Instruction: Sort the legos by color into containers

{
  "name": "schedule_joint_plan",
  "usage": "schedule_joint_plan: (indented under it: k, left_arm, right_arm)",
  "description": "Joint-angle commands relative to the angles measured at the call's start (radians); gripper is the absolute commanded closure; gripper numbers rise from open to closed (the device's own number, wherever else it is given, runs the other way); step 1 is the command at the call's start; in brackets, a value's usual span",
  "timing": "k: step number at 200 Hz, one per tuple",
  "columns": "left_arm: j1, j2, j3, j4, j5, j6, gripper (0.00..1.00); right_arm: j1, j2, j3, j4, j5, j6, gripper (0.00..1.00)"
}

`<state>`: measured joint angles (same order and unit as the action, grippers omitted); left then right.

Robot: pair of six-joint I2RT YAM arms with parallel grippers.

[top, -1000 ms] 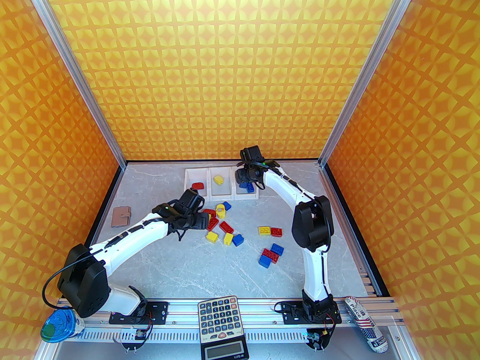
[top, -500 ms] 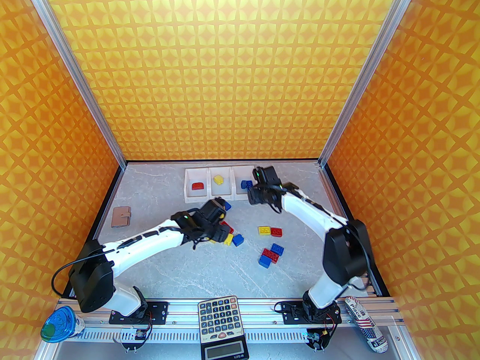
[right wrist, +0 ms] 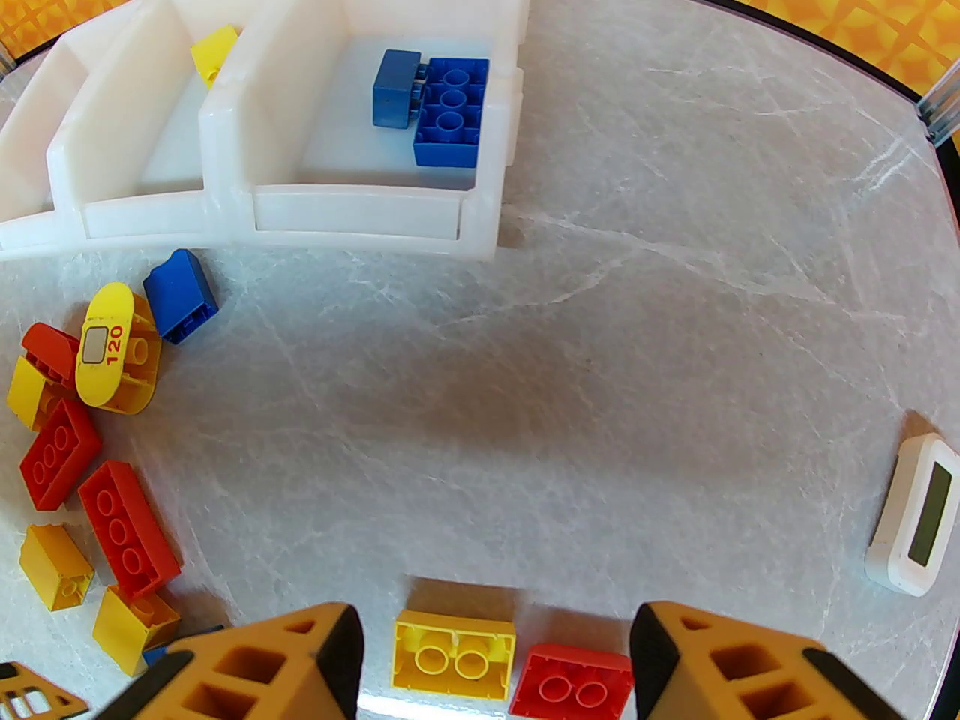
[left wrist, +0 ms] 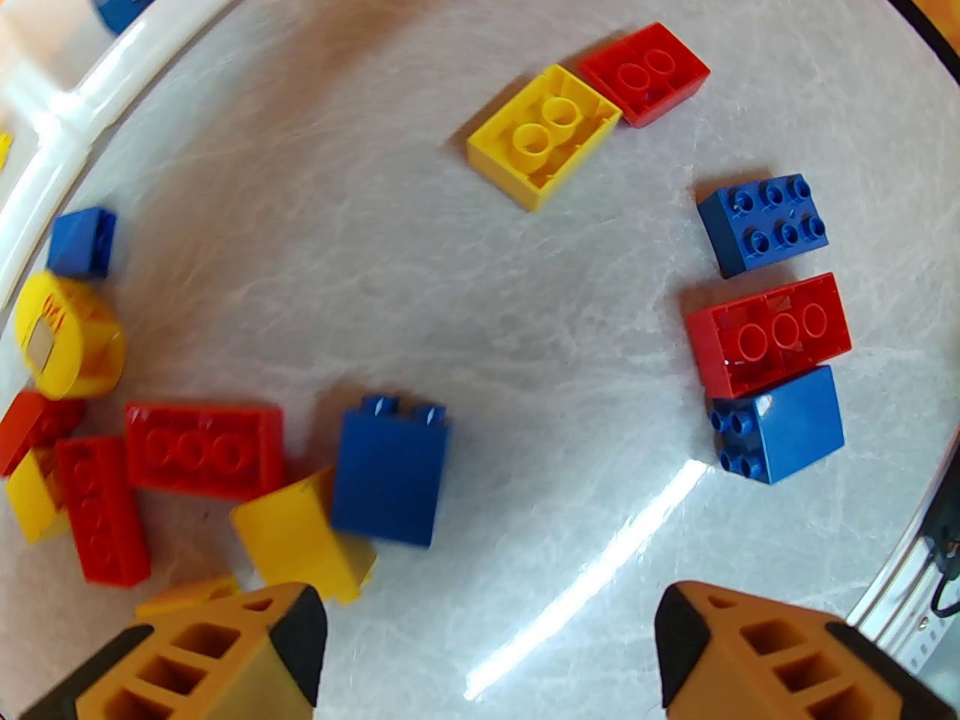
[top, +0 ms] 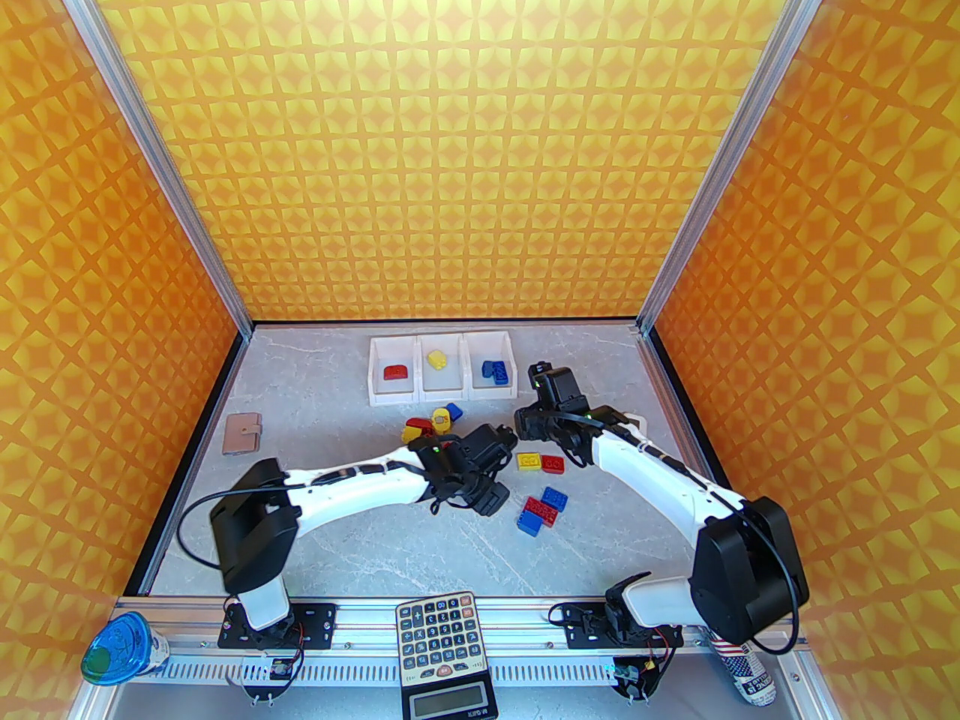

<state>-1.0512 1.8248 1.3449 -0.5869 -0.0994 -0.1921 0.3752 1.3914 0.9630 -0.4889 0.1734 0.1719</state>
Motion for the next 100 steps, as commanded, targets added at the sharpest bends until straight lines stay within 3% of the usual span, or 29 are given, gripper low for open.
schedule_joint_plan:
  k: [1,60,100]
  left_arm:
    - [0.000,0.047,0.048,-0.015,0.025,0.087,0.24]
    - [0.056,0.153,0.125,-0.044,0.025,0.133,0.27]
    - [0.075,0.174,0.128,-0.043,0.026,0.155,0.34]
  right_arm:
    - [-0.011,-0.035,-0.021,0.002,0.036,0.026,0.35]
    - [-0.028,-0.094,-0.043,-0.026,0.047,0.029,0.35]
    - [-0.033,-0.129,-0.053,-0.045,0.062,0.023,0.35]
